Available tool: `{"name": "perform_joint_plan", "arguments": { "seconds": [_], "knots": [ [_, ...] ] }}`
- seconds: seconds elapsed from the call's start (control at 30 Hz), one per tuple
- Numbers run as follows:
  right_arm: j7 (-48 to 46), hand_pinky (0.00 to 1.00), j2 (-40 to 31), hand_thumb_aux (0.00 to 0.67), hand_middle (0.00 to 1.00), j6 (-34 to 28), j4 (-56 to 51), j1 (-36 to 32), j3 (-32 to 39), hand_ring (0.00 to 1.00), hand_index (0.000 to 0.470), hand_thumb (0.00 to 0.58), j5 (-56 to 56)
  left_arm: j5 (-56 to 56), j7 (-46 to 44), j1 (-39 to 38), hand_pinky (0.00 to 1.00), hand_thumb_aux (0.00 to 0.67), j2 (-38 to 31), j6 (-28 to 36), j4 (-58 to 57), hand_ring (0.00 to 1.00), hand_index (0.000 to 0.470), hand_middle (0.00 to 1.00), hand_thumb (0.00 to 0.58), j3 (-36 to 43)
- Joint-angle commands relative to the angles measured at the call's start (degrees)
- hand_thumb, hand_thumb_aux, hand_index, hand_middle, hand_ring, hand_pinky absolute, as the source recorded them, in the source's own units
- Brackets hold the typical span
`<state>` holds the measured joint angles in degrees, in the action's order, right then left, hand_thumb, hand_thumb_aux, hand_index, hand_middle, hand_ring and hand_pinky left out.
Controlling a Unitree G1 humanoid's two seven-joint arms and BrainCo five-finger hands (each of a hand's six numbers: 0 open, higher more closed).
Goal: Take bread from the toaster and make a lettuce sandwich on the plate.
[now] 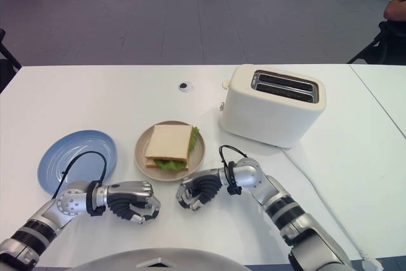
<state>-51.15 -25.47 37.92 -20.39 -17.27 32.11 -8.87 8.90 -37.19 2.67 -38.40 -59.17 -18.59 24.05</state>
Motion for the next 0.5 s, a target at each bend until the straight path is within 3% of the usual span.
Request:
{"name": "perform_joint_plan", "arguments": {
  "seconds": [0.03, 0.07, 0.2, 0.23, 0.27, 0.37, 0.4, 0.43, 0.47, 0.5],
  "knots": [
    [11.0, 1.0, 3.6, 0.67, 1.0, -1.9, -8.1, -3.1, -2.0, 1.0, 0.47, 0.58, -7.8, 7.9, 11.0, 4.7, 1.0, 0.381, 5.3, 1.5, -2.8, 1.0, 0.267, 1.0, 0.472, -7.2],
    [14.0, 1.0, 4.5, 0.67, 1.0, -2.1, -9.6, -4.0, -2.4, 1.0, 0.47, 0.58, -9.1, 10.0, 14.6, 6.1, 1.0, 0.344, 6.8, 2.0, -3.3, 1.0, 0.241, 1.0, 0.443, -9.1],
    [23.3, 1.0, 7.8, 0.67, 1.0, -3.4, -14.2, -6.2, -4.8, 1.0, 0.47, 0.58, -11.3, 24.1, 33.6, 11.8, 0.97, 0.145, 11.1, 6.2, -5.8, 0.97, 0.101, 0.97, 0.223, -14.4],
    [25.1, 1.0, 8.5, 0.67, 1.0, -3.2, -14.6, -6.7, -6.1, 1.0, 0.47, 0.58, -10.4, 24.9, 36.9, 12.5, 0.94, 0.058, 11.9, 6.1, -5.8, 0.94, 0.041, 0.94, 0.096, -15.4],
    [26.5, 1.0, 9.1, 0.67, 1.0, -2.9, -14.7, -7.0, -7.4, 1.0, 0.47, 0.58, -9.2, 24.6, 39.3, 13.0, 0.78, 0.0, 12.6, 5.7, -5.6, 0.78, 0.0, 0.78, 0.0, -16.2],
    [30.1, 0.98, 10.1, 0.67, 0.98, -0.3, -14.4, -7.7, -11.1, 0.98, 0.47, 0.58, -6.8, 18.8, 42.0, 13.5, 0.54, 0.0, 14.5, 3.1, -4.8, 0.54, 0.0, 0.54, 0.0, -17.5],
    [30.6, 0.85, 10.4, 0.67, 0.85, 0.8, -13.5, -7.7, -12.5, 0.85, 0.47, 0.58, -5.1, 14.7, 41.3, 13.2, 0.47, 0.0, 14.9, 1.8, -4.0, 0.47, 0.0, 0.47, 0.0, -17.2],
    [30.6, 0.4, 10.7, 0.376, 0.4, 1.8, -11.5, -7.4, -14.2, 0.4, 0.264, 0.468, -2.1, 9.7, 40.5, 12.7, 0.33, 0.0, 15.2, 0.7, -2.7, 0.33, 0.0, 0.33, 0.0, -16.9],
    [29.8, 0.03, 11.1, 0.0, 0.03, 2.5, -8.8, -6.8, -16.1, 0.03, 0.0, 0.0, 2.2, 4.0, 39.4, 12.3, 0.16, 0.0, 15.6, 0.1, -1.0, 0.16, 0.0, 0.16, 0.0, -16.4],
    [29.4, 0.0, 11.2, 0.0, 0.0, 3.1, -6.3, -6.3, -17.5, 0.0, 0.0, 0.0, 5.4, -0.5, 38.4, 12.0, 0.13, 0.0, 15.8, -0.4, 0.1, 0.13, 0.0, 0.13, 0.0, -16.1]
  ]
}}
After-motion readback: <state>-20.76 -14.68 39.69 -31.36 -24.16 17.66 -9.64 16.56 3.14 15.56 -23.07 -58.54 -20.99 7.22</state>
